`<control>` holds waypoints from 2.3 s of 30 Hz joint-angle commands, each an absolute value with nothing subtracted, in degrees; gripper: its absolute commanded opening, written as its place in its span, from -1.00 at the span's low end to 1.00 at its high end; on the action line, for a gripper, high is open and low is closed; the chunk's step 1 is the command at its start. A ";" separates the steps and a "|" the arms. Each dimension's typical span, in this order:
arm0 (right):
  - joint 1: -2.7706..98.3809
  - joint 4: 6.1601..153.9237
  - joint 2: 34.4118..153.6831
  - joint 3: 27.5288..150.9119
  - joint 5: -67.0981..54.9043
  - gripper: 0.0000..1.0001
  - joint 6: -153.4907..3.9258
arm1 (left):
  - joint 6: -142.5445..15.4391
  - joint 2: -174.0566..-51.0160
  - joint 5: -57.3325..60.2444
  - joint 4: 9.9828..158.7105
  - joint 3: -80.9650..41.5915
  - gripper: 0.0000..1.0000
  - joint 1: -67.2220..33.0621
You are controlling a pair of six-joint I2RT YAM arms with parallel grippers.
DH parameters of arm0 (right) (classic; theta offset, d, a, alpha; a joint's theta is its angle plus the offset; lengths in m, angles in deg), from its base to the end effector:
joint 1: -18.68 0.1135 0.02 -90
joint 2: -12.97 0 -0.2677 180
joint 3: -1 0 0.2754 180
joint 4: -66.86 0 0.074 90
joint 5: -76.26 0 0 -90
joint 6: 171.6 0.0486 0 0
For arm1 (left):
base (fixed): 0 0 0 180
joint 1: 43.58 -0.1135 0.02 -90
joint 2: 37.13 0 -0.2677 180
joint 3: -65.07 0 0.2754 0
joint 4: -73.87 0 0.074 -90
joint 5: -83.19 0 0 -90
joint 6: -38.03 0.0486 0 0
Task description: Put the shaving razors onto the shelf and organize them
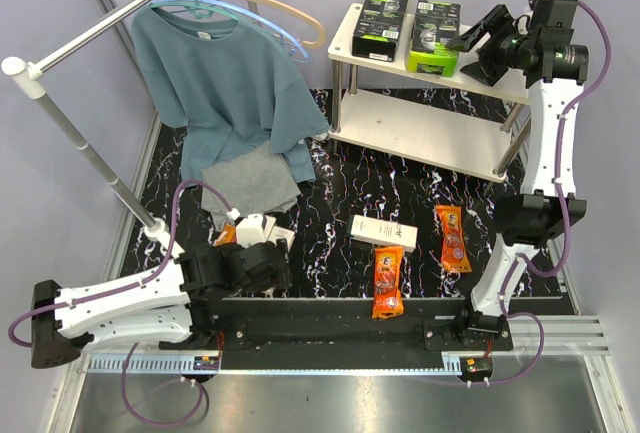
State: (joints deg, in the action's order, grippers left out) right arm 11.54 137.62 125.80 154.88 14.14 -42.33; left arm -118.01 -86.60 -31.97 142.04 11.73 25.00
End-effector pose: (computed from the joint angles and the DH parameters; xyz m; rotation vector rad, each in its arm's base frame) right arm 0.4326 -0.0313 0.4831 0.5525 2.0618 0.8434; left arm 0.0820 -0.1526 0.2292 -0.0733 2.5541 -0.3174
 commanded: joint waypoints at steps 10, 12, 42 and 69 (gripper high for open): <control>11.82 129.72 128.28 155.88 12.80 0.43 -40.29 | -118.68 -85.73 -32.56 140.42 11.79 0.98 25.24; 11.82 128.50 128.63 155.71 12.98 0.43 -39.94 | -118.59 -85.82 -32.47 140.24 11.70 0.98 25.33; 15.78 117.24 131.62 153.42 11.13 0.39 -33.61 | -117.89 -85.29 -32.38 140.24 11.53 0.98 25.33; 18.06 116.10 115.55 144.90 -1.70 0.99 -38.97 | -118.33 -83.62 -32.29 140.24 12.49 0.98 25.33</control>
